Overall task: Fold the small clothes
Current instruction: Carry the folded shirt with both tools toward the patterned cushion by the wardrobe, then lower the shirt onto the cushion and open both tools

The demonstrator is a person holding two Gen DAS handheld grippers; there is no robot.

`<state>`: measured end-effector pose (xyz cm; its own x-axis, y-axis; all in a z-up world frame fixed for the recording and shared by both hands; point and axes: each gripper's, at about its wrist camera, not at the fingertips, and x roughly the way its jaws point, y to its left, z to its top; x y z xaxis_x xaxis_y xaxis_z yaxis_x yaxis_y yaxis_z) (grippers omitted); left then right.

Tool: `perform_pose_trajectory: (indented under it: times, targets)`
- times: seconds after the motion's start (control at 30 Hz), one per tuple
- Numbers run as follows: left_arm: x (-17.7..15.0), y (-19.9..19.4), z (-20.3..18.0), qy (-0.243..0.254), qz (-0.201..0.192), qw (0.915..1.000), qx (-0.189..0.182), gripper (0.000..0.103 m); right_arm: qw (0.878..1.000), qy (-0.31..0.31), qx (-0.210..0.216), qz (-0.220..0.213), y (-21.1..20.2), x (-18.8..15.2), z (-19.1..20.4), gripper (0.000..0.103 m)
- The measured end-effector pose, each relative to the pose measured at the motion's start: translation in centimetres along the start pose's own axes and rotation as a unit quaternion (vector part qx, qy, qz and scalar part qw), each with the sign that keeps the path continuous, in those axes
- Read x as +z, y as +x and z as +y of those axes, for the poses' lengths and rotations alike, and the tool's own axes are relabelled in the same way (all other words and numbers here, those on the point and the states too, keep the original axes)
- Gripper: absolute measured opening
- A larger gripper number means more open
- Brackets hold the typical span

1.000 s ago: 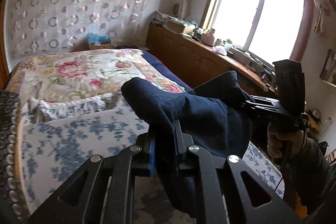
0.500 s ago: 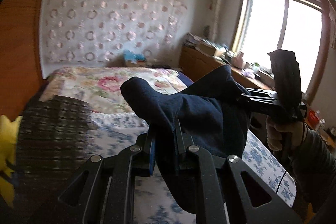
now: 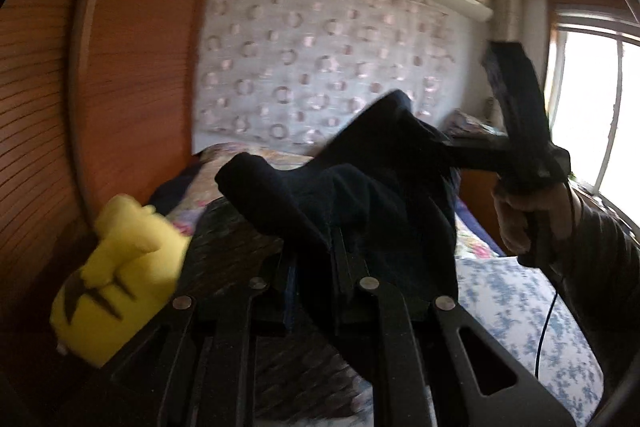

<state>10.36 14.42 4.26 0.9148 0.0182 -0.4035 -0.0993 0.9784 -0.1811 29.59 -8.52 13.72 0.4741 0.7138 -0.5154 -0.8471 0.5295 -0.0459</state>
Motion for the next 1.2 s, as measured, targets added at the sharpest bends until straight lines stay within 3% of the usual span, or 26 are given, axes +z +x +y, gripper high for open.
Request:
perform_pose_trajectory:
  times: [0.17, 0.27, 0.3, 0.37, 0.53, 0.6, 0.67, 0.8, 0.9, 1.07, 1.2]
  targets:
    - [-3.8, 0.8, 3.2, -0.028, 0.033, 0.9982, 0.041, 0.014, 0.998, -0.039, 0.053, 0.008, 6.1, 1.6, 0.9, 0.018]
    - [-5.9, 2.2, 3.9, -0.033, 0.063, 0.9961, 0.053, 0.014, 0.997, -0.037, 0.061, 0.029, 9.8, 1.3, 0.4, 0.023]
    - [-6.5, 2.2, 4.1, -0.032, 0.065, 0.9958, 0.055, 0.014, 0.997, -0.031, 0.059, 0.039, 10.6, 1.2, 0.1, 0.026]
    - [-7.0, 2.4, 4.2, -0.033, 0.065, 0.9955, 0.061, 0.014, 0.997, -0.021, 0.039, 0.064, 12.7, 1.2, -1.0, 0.049]
    - [-6.9, 2.7, 4.5, -0.038, 0.066, 0.9953, 0.061, 0.014, 0.999, 0.006, -0.032, 0.015, 11.6, 1.9, -4.6, 0.058]
    - [-6.9, 2.6, 4.7, -0.039, 0.066, 0.9951, 0.062, 0.014, 0.999, 0.004, -0.041, -0.011, 10.3, 1.6, -5.3, 0.058]
    - [-7.1, 2.5, 4.6, -0.042, 0.067, 0.9949, 0.063, 0.014, 1.0, -0.009, -0.003, -0.026, 9.5, 0.8, -5.4, 0.058]
    - [-7.0, 2.5, 4.2, -0.043, 0.075, 0.9941, 0.065, 0.014, 0.999, -0.009, 0.045, -0.011, 10.0, -1.8, -5.4, 0.058]
    - [-7.4, 2.5, 4.6, -0.044, 0.079, 0.9938, 0.065, 0.014, 0.998, -0.016, 0.064, 0.01, 12.2, -2.9, -5.7, 0.058]
    - [-7.6, 2.7, 4.3, -0.033, 0.088, 0.9934, 0.066, 0.014, 0.995, -0.011, 0.054, 0.078, 19.1, -4.8, -7.4, 0.058]
    - [-7.6, 2.3, 3.9, -0.019, 0.086, 0.9939, 0.067, 0.014, 0.996, 0.003, 0.059, 0.064, 20.7, -4.5, -8.8, 0.058]
